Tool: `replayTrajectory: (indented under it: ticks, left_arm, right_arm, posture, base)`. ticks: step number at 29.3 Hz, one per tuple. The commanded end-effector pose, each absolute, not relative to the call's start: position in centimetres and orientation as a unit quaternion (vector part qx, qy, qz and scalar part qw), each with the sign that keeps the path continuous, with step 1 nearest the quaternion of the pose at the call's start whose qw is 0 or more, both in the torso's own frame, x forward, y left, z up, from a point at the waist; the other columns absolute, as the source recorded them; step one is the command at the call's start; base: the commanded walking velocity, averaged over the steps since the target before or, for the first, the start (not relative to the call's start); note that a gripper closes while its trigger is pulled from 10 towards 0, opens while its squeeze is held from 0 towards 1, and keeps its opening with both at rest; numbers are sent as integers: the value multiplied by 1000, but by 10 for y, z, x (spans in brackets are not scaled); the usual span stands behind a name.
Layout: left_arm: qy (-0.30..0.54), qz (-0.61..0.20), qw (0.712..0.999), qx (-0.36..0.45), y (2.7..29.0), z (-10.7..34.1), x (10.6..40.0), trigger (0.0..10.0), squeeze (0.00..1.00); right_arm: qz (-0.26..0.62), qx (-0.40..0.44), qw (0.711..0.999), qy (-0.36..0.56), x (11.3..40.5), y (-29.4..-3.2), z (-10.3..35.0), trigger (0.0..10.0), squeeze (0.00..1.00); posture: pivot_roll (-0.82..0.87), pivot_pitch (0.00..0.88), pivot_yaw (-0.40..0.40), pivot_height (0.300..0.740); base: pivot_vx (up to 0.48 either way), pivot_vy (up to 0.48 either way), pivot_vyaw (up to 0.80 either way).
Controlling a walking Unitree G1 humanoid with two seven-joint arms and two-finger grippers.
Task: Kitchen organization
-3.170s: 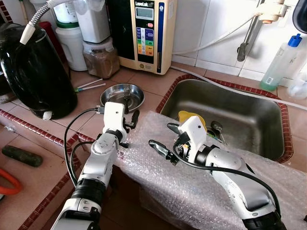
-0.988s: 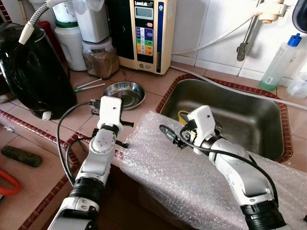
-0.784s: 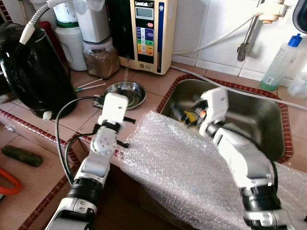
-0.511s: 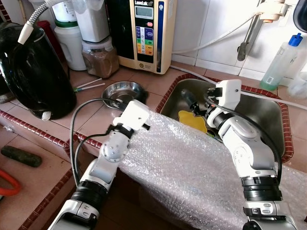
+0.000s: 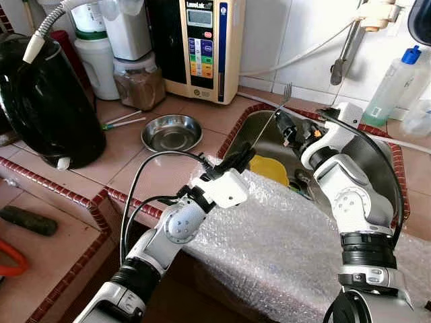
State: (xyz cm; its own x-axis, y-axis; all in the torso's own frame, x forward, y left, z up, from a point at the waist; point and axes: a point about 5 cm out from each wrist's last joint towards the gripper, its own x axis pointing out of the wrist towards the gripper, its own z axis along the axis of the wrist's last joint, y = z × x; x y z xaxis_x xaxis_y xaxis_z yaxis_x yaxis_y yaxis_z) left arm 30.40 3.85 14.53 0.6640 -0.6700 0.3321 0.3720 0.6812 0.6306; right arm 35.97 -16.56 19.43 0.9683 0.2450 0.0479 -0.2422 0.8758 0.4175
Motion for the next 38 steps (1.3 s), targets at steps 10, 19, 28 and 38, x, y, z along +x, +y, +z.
replayTrajectory:
  ticks: [10, 19, 28, 38]
  left_arm:
    - [-275, -301, 873, 269, 37, 140, 304, 235, 0]
    - [-270, -310, 870, 273, 36, 137, 304, 588, 0]
    - [-275, -317, 865, 276, 32, 138, 303, 1216, 0]
    - [-285, -319, 859, 282, 30, 139, 302, 1529, 0]
  right_arm:
    - [125, 198, 972, 16, 347, -181, 195, 10000, 0]
    - [197, 219, 956, 4, 334, -171, 208, 10000, 0]
    - [244, 239, 940, 20, 331, -155, 209, 10000, 0]
    - [228, 224, 946, 50, 341, -141, 197, 10000, 0]
  posture:
    - [8, 0, 37, 740]
    - [4, 0, 45, 740]
    - [7, 0, 43, 740]
    - [16, 0, 45, 740]
  base:
    - [0, 0, 0]
    - [0, 0, 0]
    - [0, 0, 0]
    - [0, 0, 0]
